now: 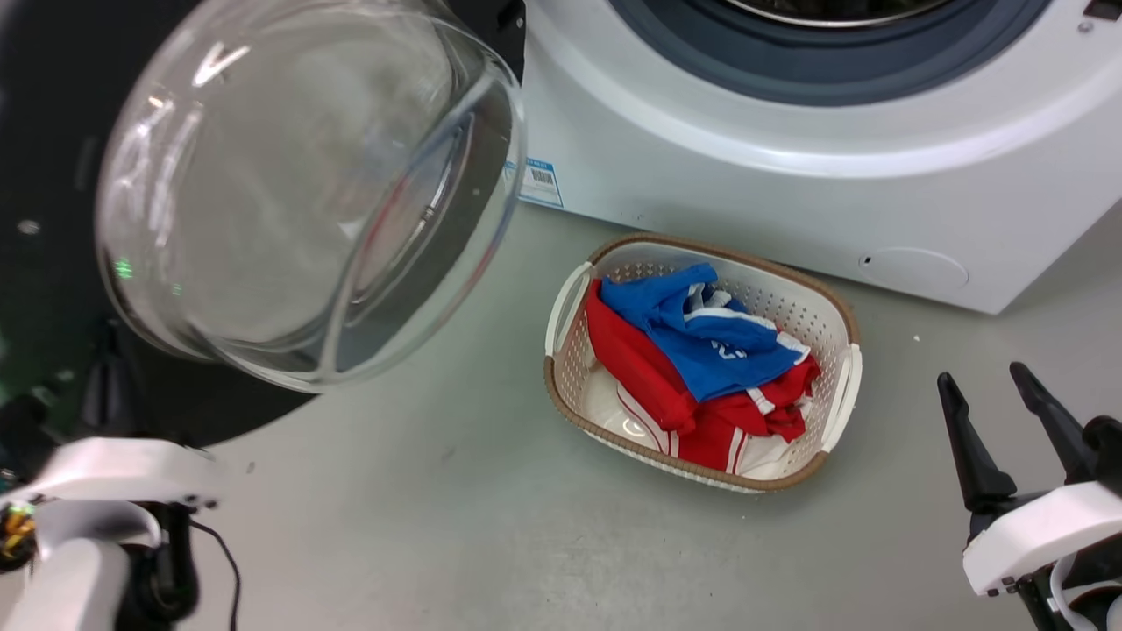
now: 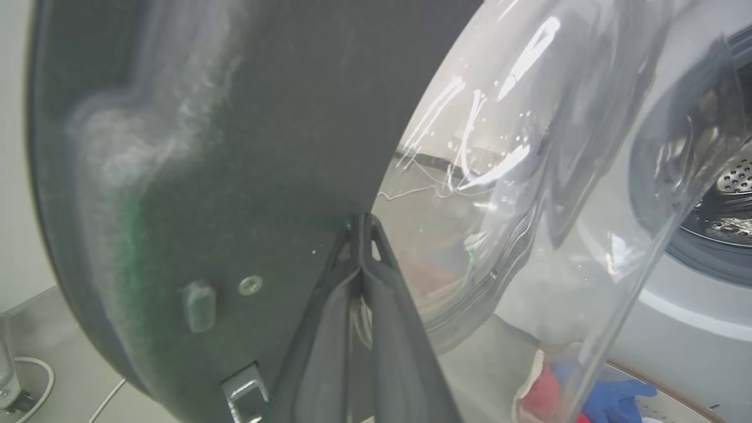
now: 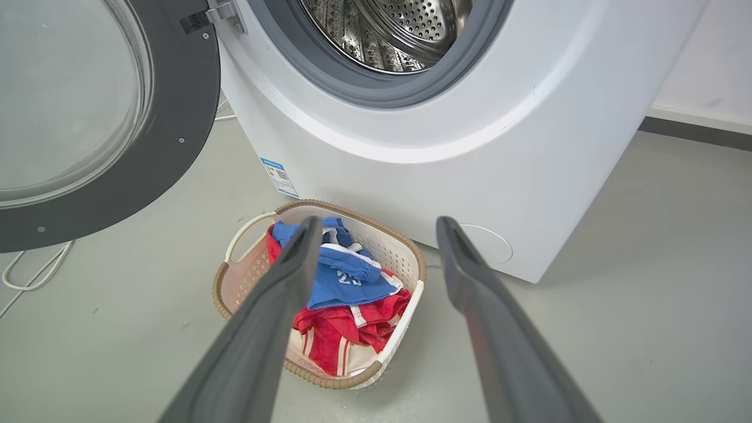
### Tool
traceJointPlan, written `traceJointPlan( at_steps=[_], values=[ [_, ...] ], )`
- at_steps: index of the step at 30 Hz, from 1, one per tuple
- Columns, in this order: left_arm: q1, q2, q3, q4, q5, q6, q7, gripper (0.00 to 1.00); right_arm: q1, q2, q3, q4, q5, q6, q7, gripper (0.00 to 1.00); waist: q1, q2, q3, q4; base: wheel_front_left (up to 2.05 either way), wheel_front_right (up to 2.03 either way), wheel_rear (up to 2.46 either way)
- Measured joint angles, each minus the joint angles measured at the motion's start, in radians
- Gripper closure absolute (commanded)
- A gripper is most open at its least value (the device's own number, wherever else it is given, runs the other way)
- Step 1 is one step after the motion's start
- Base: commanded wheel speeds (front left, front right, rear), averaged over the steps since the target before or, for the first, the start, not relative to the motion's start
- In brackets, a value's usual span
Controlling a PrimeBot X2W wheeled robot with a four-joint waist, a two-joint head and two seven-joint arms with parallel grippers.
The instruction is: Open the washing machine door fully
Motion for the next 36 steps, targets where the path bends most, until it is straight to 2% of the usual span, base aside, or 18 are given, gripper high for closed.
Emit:
traceJointPlan(
  at_steps=[6, 11, 16, 27, 36],
  values=[
    [-0.052, 0.004, 0.064, 0.071, 0.003, -0.043, -0.005, 1.0, -0.021, -0.02, 0.005, -0.003, 0.007, 0.0, 0.003, 0.0, 0.0, 0.0, 0.033, -0.008, 0.0, 0.0, 0.0],
    [-0.083, 0.005, 0.097, 0.114, 0.018, -0.06, -0.005, 1.0, -0.031, -0.03, 0.009, 0.0, 0.011, 0.0, 0.002, 0.0, 0.0, 0.0, 0.043, -0.014, 0.0, 0.0, 0.0],
    [-0.079, -0.032, 0.123, 0.128, 0.06, -0.075, -0.008, 1.0, -0.035, -0.027, 0.009, 0.021, 0.014, 0.0, -0.008, 0.0, 0.0, 0.0, 0.026, -0.019, 0.0, 0.0, 0.0],
    [0.083, -0.122, 0.134, 0.065, 0.173, -0.086, -0.008, 1.0, -0.014, 0.033, 0.022, 0.086, 0.012, 0.0, -0.041, 0.0, -0.0001, 0.0, -0.089, -0.017, 0.0, 0.0, 0.0],
    [0.227, -0.168, 0.055, 0.007, 0.234, -0.104, -0.008, 1.0, 0.015, 0.093, 0.03, 0.139, 0.001, 0.0, -0.065, 0.0, -0.0001, 0.0, -0.207, -0.037, 0.0, 0.0, 0.0]
  ],
)
